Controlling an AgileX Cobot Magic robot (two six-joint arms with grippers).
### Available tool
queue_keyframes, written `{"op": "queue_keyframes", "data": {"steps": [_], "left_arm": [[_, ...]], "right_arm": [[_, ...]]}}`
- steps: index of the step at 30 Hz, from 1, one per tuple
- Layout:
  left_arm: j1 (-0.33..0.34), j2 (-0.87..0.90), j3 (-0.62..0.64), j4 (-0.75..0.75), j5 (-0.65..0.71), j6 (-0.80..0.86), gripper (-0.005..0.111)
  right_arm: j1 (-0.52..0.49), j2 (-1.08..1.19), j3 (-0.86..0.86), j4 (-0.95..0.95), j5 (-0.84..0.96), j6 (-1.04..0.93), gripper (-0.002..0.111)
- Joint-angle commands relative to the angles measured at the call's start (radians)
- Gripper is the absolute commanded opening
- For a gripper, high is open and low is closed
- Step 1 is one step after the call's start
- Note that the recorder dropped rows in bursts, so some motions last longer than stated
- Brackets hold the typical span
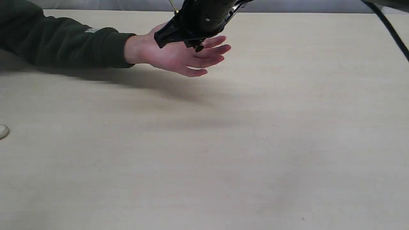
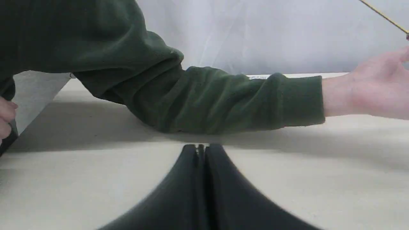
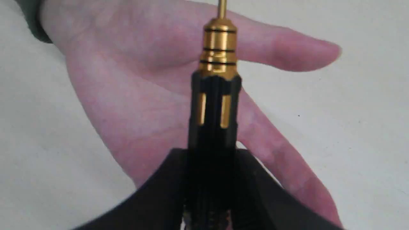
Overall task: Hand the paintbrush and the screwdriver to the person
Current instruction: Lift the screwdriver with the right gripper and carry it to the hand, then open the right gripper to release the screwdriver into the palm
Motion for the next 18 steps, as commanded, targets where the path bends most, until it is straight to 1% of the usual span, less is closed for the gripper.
{"op": "queue_keyframes", "data": {"steps": [1, 5, 7, 10, 14, 16, 18], "left_arm": [[-0.007, -0.002, 0.002, -0.002, -0.011, -0.002, 0.000], [-0.007, -0.002, 0.002, -0.002, -0.011, -0.002, 0.000], [-0.007, -0.002, 0.002, -0.002, -0.011, -0.002, 0.000], [-0.007, -0.002, 0.002, -0.002, -0.011, -0.002, 0.000], [-0.007, -0.002, 0.002, -0.002, -0.011, -0.002, 0.000], [-0.007, -0.002, 0.002, -0.002, -0.011, -0.002, 0.000], [-0.007, -0.002, 0.002, -0.002, -0.011, -0.002, 0.000]], "right_arm": [[-0.017, 0.005, -0.007, -0.011, -0.006, 0.007, 0.004], [-0.050, 0.009, -0.007, 0.000, 0.000, 0.014, 0.005], [-0.063, 0.009, -0.007, 0.014, 0.002, 0.014, 0.007], [-0.080, 0.009, -0.007, 0.047, 0.002, 0.009, 0.018], [-0.080, 0.009, -0.007, 0.078, -0.004, 0.009, 0.038], [-0.080, 0.009, -0.007, 0.090, -0.010, 0.009, 0.042], [-0.080, 0.009, -0.007, 0.099, -0.011, 0.009, 0.045]]}}
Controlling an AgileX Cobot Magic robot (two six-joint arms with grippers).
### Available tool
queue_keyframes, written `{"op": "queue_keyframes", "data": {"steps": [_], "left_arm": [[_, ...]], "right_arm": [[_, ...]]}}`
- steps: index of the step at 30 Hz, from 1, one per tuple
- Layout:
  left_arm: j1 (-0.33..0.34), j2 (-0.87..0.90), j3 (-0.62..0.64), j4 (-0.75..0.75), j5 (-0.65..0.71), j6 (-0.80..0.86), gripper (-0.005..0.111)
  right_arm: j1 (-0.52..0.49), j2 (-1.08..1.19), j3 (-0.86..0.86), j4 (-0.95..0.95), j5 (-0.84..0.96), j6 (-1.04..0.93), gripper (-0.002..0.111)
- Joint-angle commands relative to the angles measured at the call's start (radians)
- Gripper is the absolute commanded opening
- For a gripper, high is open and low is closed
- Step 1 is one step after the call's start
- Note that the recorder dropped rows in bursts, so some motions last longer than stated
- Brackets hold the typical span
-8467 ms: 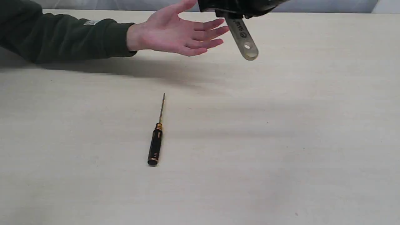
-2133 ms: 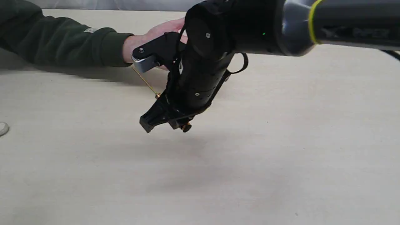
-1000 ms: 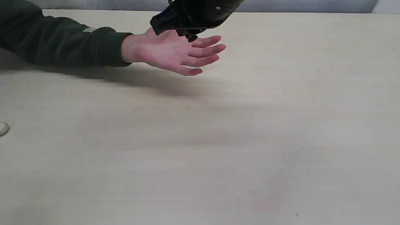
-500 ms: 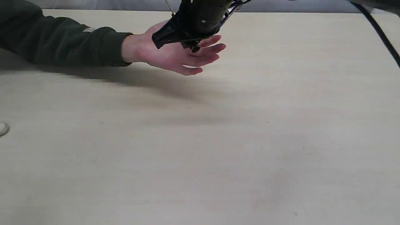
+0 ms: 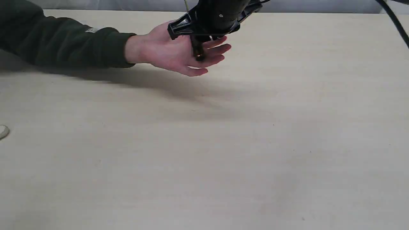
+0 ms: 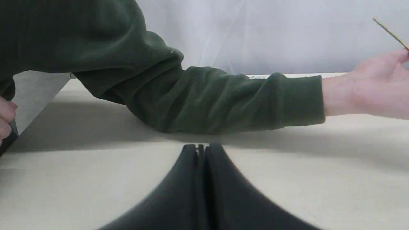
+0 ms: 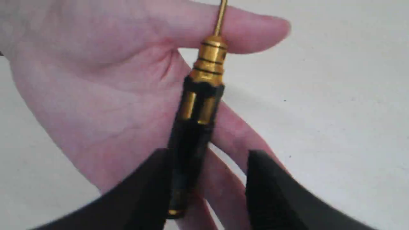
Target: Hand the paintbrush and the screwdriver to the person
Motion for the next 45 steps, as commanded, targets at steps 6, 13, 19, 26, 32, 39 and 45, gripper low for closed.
{"op": "queue_keyframes", "data": {"steps": [6, 13, 19, 26, 32, 39, 45], "left_arm": [[-0.007, -0.002, 0.002, -0.002, -0.011, -0.002, 0.000], [-0.007, -0.002, 0.002, -0.005, -0.010, -0.002, 0.000], [-0.007, -0.002, 0.002, -0.005, -0.010, -0.002, 0.000], [-0.007, -0.002, 0.002, -0.005, -0.010, -0.002, 0.000], [-0.007, -0.002, 0.002, -0.005, -0.010, -0.002, 0.000], [-0.007, -0.002, 0.002, -0.005, -0.013, -0.002, 0.000], [-0.007, -0.002, 0.002, -0.005, -0.013, -0.002, 0.000]], "right_arm": [[-0.005, -0.003, -0.007, 0.016, -0.001, 0.001, 0.045], [-0.005, -0.015, -0.007, 0.016, 0.004, -0.005, 0.045], [-0.005, -0.076, -0.007, 0.016, 0.034, -0.020, 0.045], [-0.005, -0.210, 0.064, 0.014, 0.059, -0.032, 0.045], [-0.009, -0.372, 0.240, 0.012, 0.046, -0.046, 0.045], [-0.009, -0.612, 0.486, 0.033, -0.041, -0.021, 0.045], [-0.009, -0.888, 0.733, 0.121, -0.170, -0.014, 0.045]]}}
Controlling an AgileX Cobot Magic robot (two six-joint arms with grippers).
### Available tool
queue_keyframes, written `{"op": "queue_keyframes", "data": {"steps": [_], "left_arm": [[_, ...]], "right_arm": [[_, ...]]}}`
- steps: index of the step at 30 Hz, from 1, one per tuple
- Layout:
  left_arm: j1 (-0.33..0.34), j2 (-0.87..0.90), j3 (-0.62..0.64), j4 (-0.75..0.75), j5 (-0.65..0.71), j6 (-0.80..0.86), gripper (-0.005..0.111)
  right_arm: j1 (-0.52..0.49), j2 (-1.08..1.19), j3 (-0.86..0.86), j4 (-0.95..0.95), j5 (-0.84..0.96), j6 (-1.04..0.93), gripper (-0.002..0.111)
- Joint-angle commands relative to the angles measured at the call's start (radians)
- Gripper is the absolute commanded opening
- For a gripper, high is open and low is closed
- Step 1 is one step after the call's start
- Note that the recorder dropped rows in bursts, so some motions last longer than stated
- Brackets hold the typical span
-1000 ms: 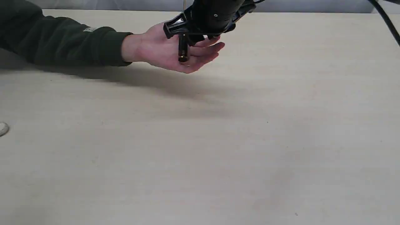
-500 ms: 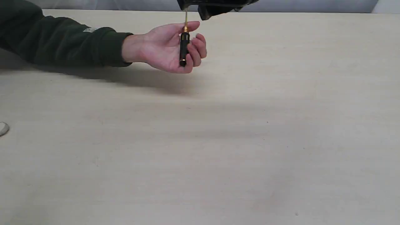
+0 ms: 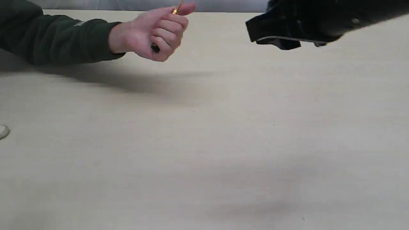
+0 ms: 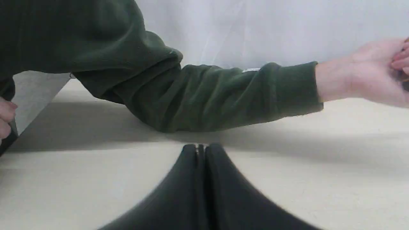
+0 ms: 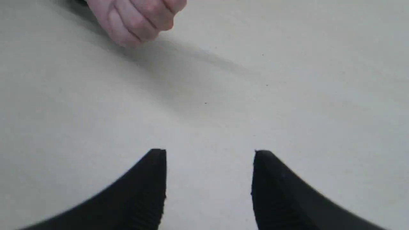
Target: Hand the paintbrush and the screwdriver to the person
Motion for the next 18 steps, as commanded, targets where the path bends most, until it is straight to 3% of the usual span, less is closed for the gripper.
{"op": "queue_keyframes", "data": {"steps": [1, 14, 18], "left_arm": [[-0.007, -0.002, 0.002, -0.005, -0.013, -0.002, 0.000], [-0.007, -0.002, 0.002, -0.005, -0.013, -0.002, 0.000], [-0.007, -0.002, 0.002, -0.005, -0.013, -0.002, 0.000]], "right_arm": [[-0.006, -0.152, 0.141, 0.058, -0.099, 0.007, 0.044], [-0.006, -0.720, 0.577, 0.147, -0.268, 0.003, 0.005], [-0.006, -0.861, 0.646, 0.151, -0.296, 0.003, 0.004]]}}
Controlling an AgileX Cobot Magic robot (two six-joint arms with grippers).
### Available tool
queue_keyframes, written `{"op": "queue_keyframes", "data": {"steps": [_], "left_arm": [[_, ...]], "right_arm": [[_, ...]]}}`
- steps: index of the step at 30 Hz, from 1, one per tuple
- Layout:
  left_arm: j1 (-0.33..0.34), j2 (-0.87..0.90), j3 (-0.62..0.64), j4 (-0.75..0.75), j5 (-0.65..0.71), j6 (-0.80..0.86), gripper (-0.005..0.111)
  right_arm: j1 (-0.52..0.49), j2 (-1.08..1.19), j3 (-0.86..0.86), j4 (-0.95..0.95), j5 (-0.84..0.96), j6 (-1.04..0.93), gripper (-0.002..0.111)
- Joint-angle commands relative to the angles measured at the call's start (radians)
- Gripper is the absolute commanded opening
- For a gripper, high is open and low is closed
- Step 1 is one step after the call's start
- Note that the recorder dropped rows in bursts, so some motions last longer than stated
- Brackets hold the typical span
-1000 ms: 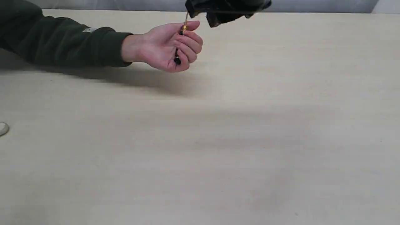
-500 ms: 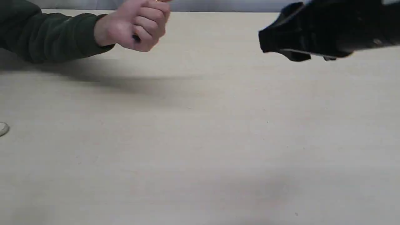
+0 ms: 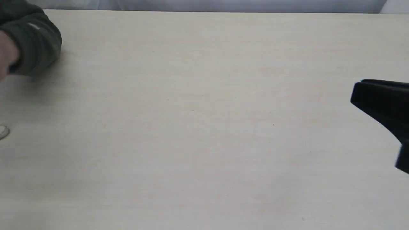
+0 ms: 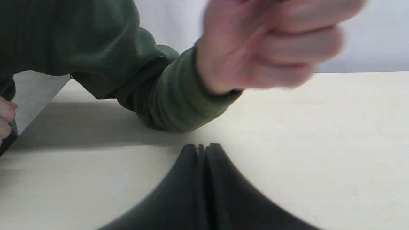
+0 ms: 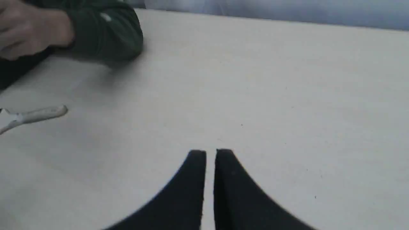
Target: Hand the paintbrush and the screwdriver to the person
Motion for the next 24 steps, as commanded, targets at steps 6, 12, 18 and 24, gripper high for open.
{"op": "queue_keyframes", "data": {"steps": [6, 12, 18, 24], "left_arm": [[-0.007, -0.002, 0.002, -0.005, -0.009, -0.002, 0.000], [-0.007, -0.002, 0.002, -0.005, -0.009, -0.002, 0.000], [-0.007, -0.002, 0.002, -0.005, -0.009, -0.002, 0.000], [-0.007, -0.002, 0.002, -0.005, -0.009, -0.002, 0.000]], "right_arm": [[-0.006, -0.243, 0.098, 0.015, -0.045, -0.001, 0.004], [-0.006, -0.343, 0.139, 0.053, -0.089, -0.001, 0.004], [-0.006, -0.406, 0.243, 0.061, -0.201, -0.001, 0.004], [-0.006, -0.420, 0.356, 0.060, -0.340, -0.011, 0.004]]}}
